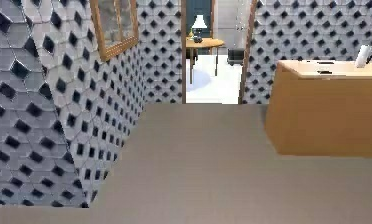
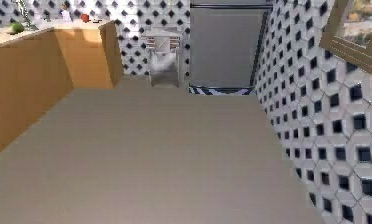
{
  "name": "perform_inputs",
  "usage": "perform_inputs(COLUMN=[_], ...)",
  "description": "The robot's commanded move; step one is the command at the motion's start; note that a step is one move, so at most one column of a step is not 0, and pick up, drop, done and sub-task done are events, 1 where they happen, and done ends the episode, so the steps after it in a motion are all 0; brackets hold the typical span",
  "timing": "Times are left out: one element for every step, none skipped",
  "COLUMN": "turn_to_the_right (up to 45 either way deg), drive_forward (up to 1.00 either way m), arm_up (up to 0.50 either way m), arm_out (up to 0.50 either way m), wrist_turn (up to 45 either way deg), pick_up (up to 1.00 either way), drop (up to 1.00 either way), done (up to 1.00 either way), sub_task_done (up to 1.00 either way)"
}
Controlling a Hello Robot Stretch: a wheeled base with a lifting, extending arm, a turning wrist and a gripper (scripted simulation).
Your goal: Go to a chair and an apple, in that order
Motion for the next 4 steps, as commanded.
perform_inputs(turn_to_the_right=[45.0,24.0,0.0,3.0], drive_forward=[0.0,0.0,1.0,0.0], arm_up=[0.0,0.0,0.0,0.0], arm_out=[0.0,0.0,0.0,0.0], wrist_turn=[0.0,0.0,0.0,0.0], pick_up=[0.0,0.0,0.0,0.0], drop=[0.0,0.0,0.0,0.0], done=[0.0,0.0,0.0,0.0], sub_task_done=[0.0,0.0,0.0,0.0])
